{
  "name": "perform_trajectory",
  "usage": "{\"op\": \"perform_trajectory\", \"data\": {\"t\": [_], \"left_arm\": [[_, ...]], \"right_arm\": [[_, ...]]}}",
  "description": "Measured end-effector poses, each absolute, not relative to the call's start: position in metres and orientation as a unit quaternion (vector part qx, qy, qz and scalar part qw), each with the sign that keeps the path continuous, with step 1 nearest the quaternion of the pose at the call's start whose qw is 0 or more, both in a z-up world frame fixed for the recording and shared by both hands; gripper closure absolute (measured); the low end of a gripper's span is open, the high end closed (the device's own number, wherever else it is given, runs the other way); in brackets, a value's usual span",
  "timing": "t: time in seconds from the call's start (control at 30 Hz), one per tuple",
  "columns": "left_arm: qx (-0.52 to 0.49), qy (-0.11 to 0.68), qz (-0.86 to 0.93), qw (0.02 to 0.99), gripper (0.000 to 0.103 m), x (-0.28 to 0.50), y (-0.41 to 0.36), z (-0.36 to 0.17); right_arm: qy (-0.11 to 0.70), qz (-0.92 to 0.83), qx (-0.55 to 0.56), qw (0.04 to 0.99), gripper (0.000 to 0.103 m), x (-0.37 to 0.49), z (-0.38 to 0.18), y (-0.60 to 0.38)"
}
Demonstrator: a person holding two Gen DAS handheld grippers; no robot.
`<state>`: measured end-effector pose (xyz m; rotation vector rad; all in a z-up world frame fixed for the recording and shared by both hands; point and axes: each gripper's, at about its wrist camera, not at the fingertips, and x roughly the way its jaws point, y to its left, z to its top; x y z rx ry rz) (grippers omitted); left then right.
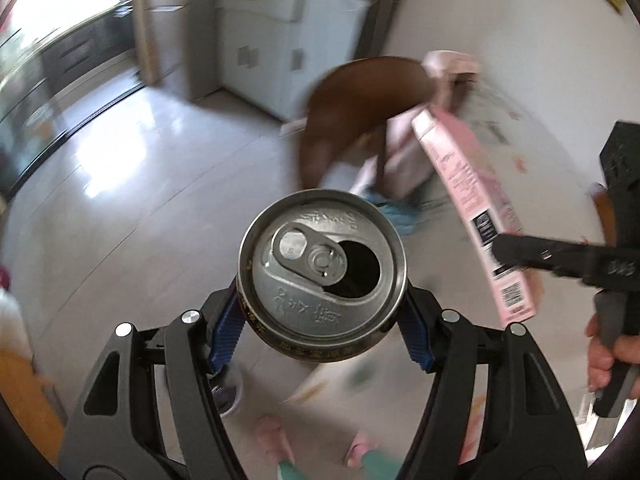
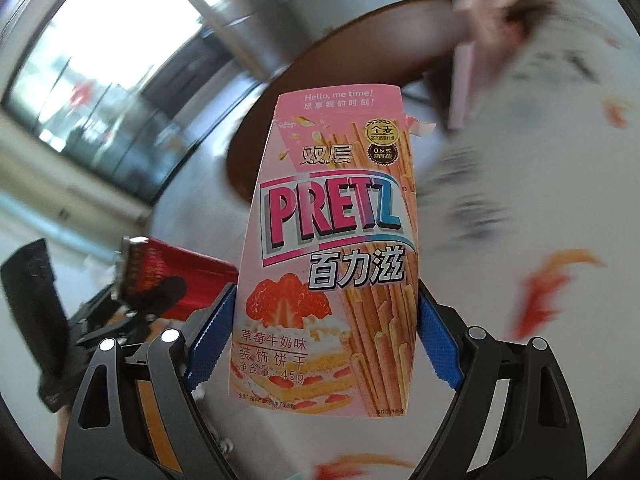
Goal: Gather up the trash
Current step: 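Carry the red can and Pretz box with both tools over the bin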
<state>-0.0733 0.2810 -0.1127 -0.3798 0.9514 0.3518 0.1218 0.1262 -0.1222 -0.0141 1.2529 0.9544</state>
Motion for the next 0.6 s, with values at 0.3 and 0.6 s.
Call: {"op": "perform_trajectory", "data": {"t": [0.3,0.6], "left_arm": [[-0.235,0.487,0.24,0.806,0.039,-0.18,0.378,-0.185],[-0.248,0.547,0.209,0.772,0.039,-0.196,0.444,-0.318]], "right_arm": [[0.596,0.489,-0.055,0.635,0.019,0.025,-0.168,0.265],[0.657,0.456,-0.074,0.597,0.019,-0.032,-0.275,0.332]]}}
